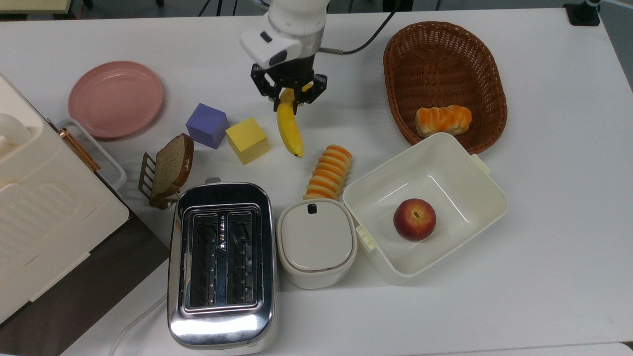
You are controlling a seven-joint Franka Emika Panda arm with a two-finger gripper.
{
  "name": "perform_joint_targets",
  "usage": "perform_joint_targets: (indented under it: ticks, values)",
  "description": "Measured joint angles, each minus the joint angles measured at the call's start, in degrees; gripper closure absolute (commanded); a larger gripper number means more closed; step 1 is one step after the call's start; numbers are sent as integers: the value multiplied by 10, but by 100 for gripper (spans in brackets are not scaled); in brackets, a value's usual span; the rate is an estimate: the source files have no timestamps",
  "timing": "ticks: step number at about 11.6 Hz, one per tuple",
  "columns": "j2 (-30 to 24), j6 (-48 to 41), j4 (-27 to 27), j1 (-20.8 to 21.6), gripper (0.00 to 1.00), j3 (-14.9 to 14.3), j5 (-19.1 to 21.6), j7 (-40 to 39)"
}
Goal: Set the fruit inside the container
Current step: 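Carry the hanging banana over the white container beside the apple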
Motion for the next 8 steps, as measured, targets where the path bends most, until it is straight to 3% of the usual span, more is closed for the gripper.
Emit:
perform_joint_targets:
  ticks: [5,8]
  values:
    - [-4,-13,117,6,86,21,0,41]
    - [23,-14,203,6,86,51,0,75]
